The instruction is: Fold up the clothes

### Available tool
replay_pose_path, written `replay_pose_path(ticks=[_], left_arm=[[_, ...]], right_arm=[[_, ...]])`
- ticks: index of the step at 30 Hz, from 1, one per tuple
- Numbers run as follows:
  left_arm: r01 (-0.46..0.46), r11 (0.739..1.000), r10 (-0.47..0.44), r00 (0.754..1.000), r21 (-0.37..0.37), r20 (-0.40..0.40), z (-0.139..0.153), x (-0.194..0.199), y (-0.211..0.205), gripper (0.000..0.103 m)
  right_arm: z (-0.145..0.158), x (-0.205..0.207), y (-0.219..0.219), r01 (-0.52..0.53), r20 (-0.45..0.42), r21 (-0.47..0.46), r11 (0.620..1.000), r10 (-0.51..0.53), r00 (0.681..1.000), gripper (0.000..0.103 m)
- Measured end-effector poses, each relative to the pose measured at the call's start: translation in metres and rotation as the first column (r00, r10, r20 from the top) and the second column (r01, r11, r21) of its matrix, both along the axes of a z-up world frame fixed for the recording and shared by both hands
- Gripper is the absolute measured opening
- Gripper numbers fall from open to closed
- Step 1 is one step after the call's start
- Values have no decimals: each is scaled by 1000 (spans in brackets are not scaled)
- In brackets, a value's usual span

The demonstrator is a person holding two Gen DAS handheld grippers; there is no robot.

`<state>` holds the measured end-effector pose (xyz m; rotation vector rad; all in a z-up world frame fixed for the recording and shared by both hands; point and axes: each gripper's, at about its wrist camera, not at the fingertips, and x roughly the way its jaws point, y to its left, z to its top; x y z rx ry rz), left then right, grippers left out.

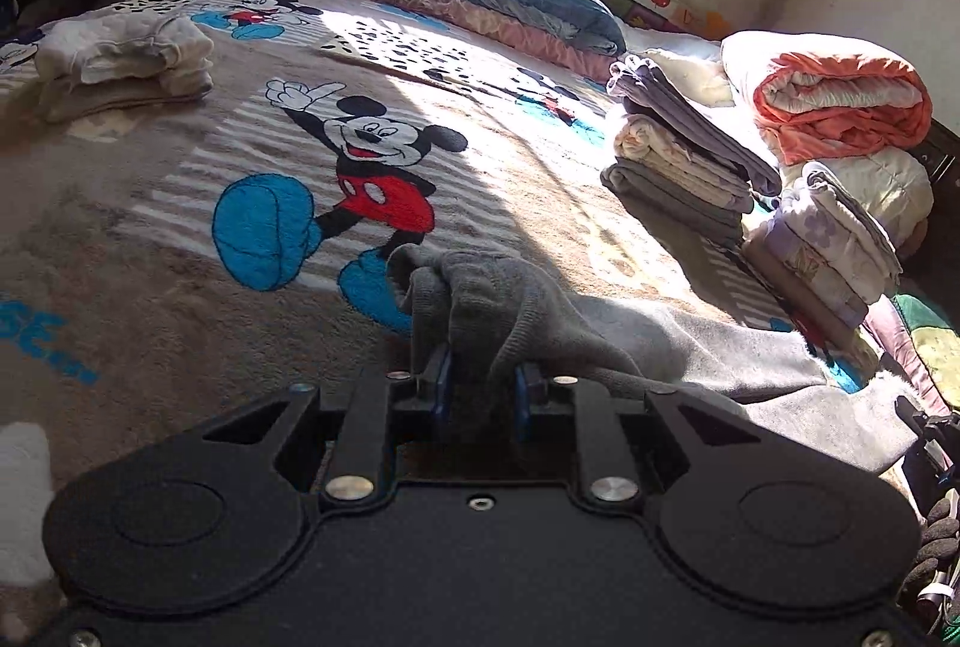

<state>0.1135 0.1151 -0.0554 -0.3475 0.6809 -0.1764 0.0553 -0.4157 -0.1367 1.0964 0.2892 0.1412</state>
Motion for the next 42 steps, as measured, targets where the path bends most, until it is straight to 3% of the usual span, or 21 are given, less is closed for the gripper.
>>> replay_pose_path(ticks=[5,6,8,13,18,21,23,27,29,32,33,35,37,38,40,42], left_arm=[[-100,987,96,994,-122,-45,-18,-9,17,38],[-110,984,104,993,-139,-51,-21,-13,19,41],[-129,976,120,991,-174,-64,-28,-21,24,57],[-177,950,156,983,-256,-101,-45,-40,36,66],[-185,949,157,979,-253,-127,-65,-36,19,67],[-181,949,162,982,-258,-92,-65,-37,13,63],[-179,946,166,984,-270,-71,-62,-39,11,28],[-197,939,194,980,-281,-39,-34,-57,9,21],[-222,940,210,975,-261,-74,-26,-67,11,21],[-241,950,214,965,-196,-150,-34,-71,10,23],[-239,956,209,962,-171,-175,-41,-70,9,27],[-245,959,216,958,-144,-190,-47,-73,9,46],[-229,963,209,967,-142,-146,-38,-80,12,53],[-197,972,185,977,-124,-108,-30,-83,11,53],[-115,993,114,993,-37,-30,-14,-89,4,57],[-27,995,24,999,97,26,-5,-93,-10,59]], right_arm=[[-39,8,-6,46,-192,-24,999,-49,980,7],[-46,7,-7,61,-203,-12,998,-62,977,7],[-52,7,-5,76,-207,-3,997,-74,975,7],[-47,12,5,60,-193,-37,998,-66,979,8],[-49,13,5,64,-197,-28,998,-69,978,11],[-50,14,5,53,-193,-28,998,-57,980,11],[-51,15,6,45,-191,-29,999,-50,980,11],[-37,3,3,31,-147,-20,999,-33,989,10],[-26,-7,3,22,-122,-29,999,-26,992,10],[-24,-12,3,3,-164,-80,997,-16,986,10],[-26,-12,3,2,-196,-98,995,-21,980,10],[-35,-13,-1,-2,-250,-81,997,-18,968,12],[-34,-17,-3,-4,-243,-86,996,-17,970,22],[-34,-19,-4,-5,-238,-89,996,-16,971,32],[-33,-21,-5,-7,-230,-94,996,-15,973,37],[-33,-22,-5,-9,-225,-98,995,-13,974,39]])
